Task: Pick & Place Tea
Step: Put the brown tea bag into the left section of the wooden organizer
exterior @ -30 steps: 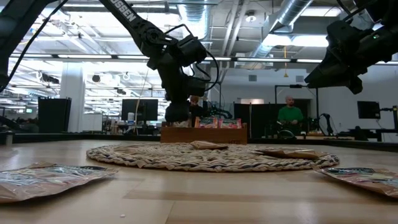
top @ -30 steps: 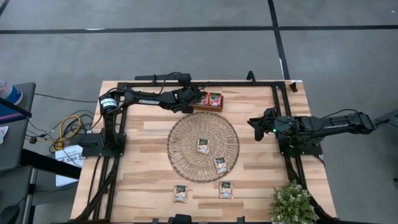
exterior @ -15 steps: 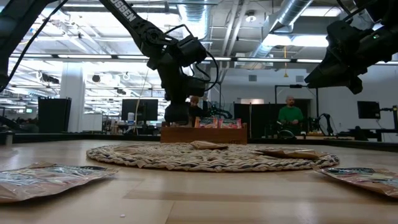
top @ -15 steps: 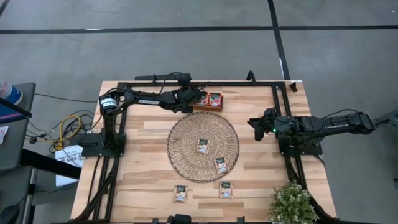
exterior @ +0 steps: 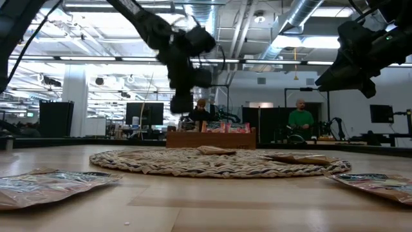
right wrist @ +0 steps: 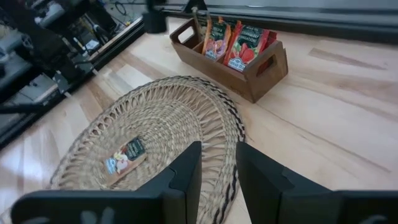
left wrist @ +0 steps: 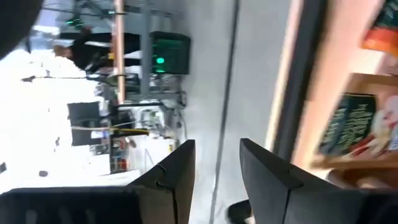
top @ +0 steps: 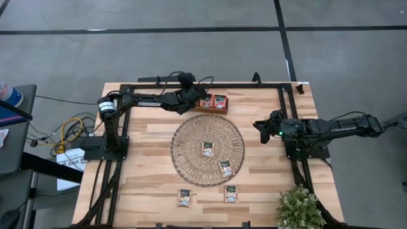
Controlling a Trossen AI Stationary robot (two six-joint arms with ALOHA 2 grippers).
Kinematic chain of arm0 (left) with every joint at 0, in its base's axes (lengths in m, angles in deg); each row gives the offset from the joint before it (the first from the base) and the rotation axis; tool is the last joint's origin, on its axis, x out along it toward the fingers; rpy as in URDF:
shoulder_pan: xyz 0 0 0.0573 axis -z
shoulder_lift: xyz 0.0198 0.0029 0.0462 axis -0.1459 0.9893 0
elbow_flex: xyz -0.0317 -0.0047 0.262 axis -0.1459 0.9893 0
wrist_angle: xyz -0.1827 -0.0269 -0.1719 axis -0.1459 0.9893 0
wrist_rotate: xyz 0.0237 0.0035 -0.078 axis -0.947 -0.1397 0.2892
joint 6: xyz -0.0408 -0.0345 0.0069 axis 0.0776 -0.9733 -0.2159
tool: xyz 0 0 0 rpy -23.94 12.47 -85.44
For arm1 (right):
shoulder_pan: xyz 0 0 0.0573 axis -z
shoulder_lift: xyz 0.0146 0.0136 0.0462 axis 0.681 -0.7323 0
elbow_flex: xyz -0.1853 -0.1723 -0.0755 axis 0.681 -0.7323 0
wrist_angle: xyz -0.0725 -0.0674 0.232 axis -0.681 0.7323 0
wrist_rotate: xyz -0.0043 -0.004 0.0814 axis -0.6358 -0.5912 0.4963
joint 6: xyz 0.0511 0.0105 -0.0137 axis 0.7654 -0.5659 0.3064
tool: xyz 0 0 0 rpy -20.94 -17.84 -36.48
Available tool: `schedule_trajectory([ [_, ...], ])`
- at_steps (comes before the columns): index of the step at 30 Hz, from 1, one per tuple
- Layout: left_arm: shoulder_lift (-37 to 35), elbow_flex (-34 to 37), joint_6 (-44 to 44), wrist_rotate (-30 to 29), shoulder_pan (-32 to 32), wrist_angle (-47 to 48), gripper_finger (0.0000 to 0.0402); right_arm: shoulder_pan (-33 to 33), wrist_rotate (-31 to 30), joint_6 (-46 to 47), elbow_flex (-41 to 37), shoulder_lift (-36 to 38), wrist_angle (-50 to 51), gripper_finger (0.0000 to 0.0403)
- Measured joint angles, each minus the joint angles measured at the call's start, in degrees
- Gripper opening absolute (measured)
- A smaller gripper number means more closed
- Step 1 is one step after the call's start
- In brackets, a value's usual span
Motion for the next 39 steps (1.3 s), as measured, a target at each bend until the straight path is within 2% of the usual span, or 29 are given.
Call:
schedule_trajectory([
  [3, -4.31, -0.72, -2.51, -0.82, 2.56, 2.64, 0.0116, 0.00, 0.80, 0.75, -0.01, 0.01, -0.09, 0.0093],
  [7, -11.32, -0.70, -13.84, 1.19, 6.63, 14.05, 0.0109, -0.02, 2.96, 0.26, -0.02, 0.00, -0.20, 0.0093],
  [9, -15.37, -0.70, -22.19, 6.25, 8.39, 22.95, 0.0106, 0.00, 2.95, 0.24, -0.02, 0.01, -0.36, 0.0093],
  [13, -22.04, -0.70, -42.63, 22.40, 11.03, 39.54, 0.0102, 0.00, 3.43, -2.60, -0.02, -0.13, -2.84, 0.0093],
  [15, -24.64, -0.70, -51.47, 29.28, 11.81, 45.35, 0.0102, 0.00, 3.93, -5.17, -0.02, -0.74, -6.40, 0.0093],
  [18, -27.41, -0.17, -63.13, 35.31, 12.97, 50.63, 0.0102, 0.00, 6.77, -10.92, -0.02, -1.88, -13.05, 0.0093],
  [23, -31.26, 7.58, -72.89, 36.60, 16.51, 50.14, 0.0101, 0.00, 17.55, -21.45, 0.00, -7.07, -25.63, 0.0093],
  [27, -33.22, 17.31, -78.93, 37.60, 19.52, 45.19, 0.0101, 0.00, 21.05, -22.28, 0.06, -12.95, -30.50, 0.0093],
  [33, -34.68, 28.27, -83.41, 42.30, 22.09, 35.88, 0.0101, -0.03, 26.09, -24.95, 5.81, -22.57, -24.26, 0.0093],
  [39, -35.50, 32.02, -84.83, 42.55, 22.37, 33.78, 0.0101, -0.57, 29.82, -31.61, 17.82, -34.52, -9.99, 0.0093],
])
